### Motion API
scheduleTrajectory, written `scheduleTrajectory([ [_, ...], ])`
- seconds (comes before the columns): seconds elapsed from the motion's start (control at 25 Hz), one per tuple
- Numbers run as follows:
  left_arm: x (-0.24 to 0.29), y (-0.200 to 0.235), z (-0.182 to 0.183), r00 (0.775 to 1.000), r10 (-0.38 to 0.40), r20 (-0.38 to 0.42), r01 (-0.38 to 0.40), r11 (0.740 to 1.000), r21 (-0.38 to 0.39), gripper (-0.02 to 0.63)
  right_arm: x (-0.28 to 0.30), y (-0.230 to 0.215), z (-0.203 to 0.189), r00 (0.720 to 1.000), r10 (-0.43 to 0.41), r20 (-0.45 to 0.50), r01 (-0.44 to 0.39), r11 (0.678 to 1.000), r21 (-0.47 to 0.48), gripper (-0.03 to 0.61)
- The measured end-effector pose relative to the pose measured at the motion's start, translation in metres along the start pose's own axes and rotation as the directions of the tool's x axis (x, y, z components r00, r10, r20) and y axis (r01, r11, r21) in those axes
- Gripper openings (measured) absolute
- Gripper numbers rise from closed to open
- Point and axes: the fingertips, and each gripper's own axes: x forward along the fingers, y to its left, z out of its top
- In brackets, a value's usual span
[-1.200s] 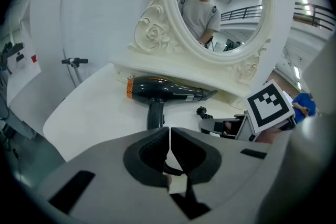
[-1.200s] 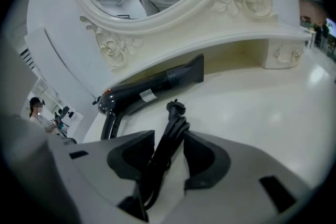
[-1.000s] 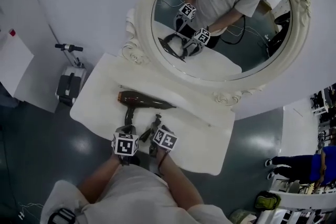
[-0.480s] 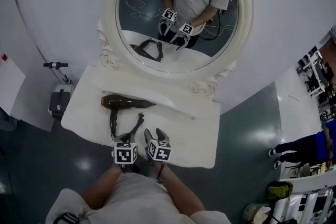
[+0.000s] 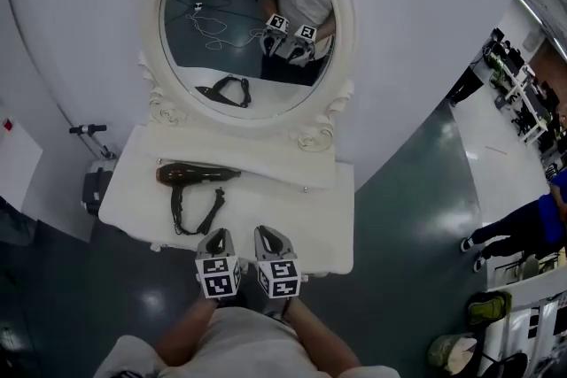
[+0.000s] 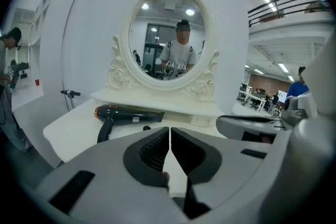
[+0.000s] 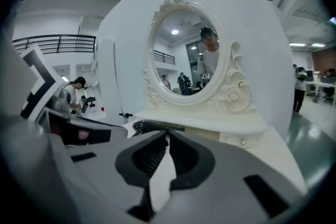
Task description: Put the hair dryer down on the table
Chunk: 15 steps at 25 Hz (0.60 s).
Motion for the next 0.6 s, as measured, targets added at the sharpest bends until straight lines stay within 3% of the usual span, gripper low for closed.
scheduleTrajectory([
  [0.28, -0.052, -0.046, 0.013, 0.986, -0.013, 0.167, 0.013, 1.000, 0.002, 0.017, -0.077, 0.009, 0.032, 0.988, 0.050, 0.149, -0.036, 0.995, -0.098, 0.015],
  [0.4, -0.076, -0.055, 0.017, 0.973, -0.013, 0.232, 0.013, 1.000, 0.003, 0.017, -0.105, 0.014, 0.046, 0.975, 0.043, 0.220, -0.012, 0.990, -0.143, 0.015],
  [0.6, -0.095, -0.062, 0.014, 0.967, -0.021, 0.254, 0.023, 1.000, -0.004, 0.017, -0.124, 0.023, 0.053, 0.969, 0.045, 0.244, 0.001, 0.983, -0.185, 0.015],
])
